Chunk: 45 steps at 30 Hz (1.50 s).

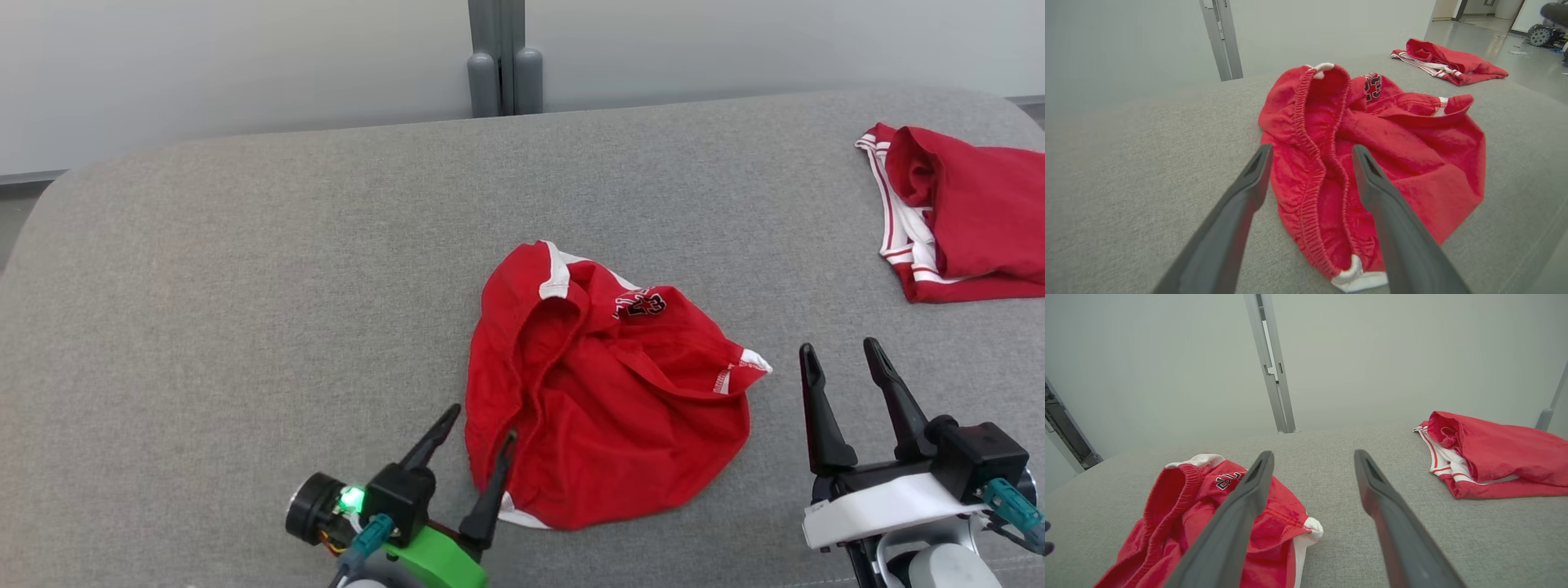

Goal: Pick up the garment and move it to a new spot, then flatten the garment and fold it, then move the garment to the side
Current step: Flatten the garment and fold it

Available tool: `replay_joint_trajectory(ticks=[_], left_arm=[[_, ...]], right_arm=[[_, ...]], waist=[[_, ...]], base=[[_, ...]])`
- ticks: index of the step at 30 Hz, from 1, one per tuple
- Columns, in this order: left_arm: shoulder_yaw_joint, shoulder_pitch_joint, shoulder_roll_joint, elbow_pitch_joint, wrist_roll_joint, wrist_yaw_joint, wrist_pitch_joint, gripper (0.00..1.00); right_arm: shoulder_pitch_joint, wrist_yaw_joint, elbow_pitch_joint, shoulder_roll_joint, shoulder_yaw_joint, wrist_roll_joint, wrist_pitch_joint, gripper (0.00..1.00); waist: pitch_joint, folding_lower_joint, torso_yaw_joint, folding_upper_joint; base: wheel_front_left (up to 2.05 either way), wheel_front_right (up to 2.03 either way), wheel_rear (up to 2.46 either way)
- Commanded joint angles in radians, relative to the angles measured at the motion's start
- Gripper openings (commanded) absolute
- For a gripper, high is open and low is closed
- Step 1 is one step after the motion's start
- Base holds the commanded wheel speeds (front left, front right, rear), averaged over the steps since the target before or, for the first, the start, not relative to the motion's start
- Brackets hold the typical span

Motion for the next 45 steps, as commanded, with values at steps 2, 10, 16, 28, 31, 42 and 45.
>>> replay_joint_trajectory(ticks=[2, 10, 16, 28, 31, 42, 45], left_arm=[[-0.066, -0.035, 0.016, 0.028, -0.024, -0.003, -0.003, 1.0], [-0.201, -0.101, 0.037, 0.177, -0.093, -0.003, 0.001, 1.0], [-0.231, -0.141, 0.039, 0.298, -0.14, -0.003, 0.012, 1.0], [-0.166, -0.179, 0.051, 0.32, -0.226, 0.018, -0.003, 0.0], [-0.12, -0.139, 0.072, 0.261, -0.233, 0.035, -0.003, 0.0], [-0.008, 0.003, 0.112, 0.169, -0.254, 0.064, -0.004, 0.0], [0.001, 0.011, 0.101, 0.15, -0.238, 0.064, -0.004, 0.13]], right_arm=[[-0.017, 0.0, 0.004, 0.0, 0.01, -0.004, -0.004, 1.0], [-0.031, 0.0, 0.017, -0.001, 0.024, 0.0, -0.004, 1.0], [-0.043, 0.0, 0.018, -0.006, 0.018, 0.003, -0.004, 1.0], [-0.029, 0.0, 0.025, -0.006, 0.005, -0.006, -0.004, 1.0], [-0.024, 0.0, 0.031, -0.009, -0.002, -0.006, -0.004, 1.0], [-0.018, 0.0, 0.067, -0.016, -0.005, -0.003, -0.004, 1.0], [-0.017, 0.0, 0.075, -0.016, -0.003, -0.002, -0.004, 1.0]], waist=[[0.009, 0.0, -0.012, 0.0], [0.035, 0.0, -0.055, 0.0], [0.049, 0.0, -0.077, 0.0], [0.035, 0.0, -0.03, 0.0], [0.027, 0.0, -0.009, 0.0], [0.016, 0.0, 0.026, 0.0], [0.012, 0.0, 0.034, 0.0]], base=[[0.0, 0.0, 0.0], [0.0, 0.0, 0.0], [0.0, 0.0, 0.0], [0.0, 0.0, 0.0], [0.0, 0.0, 0.0], [0.0, 0.0, 0.0], [0.0, 0.0, 0.0]])
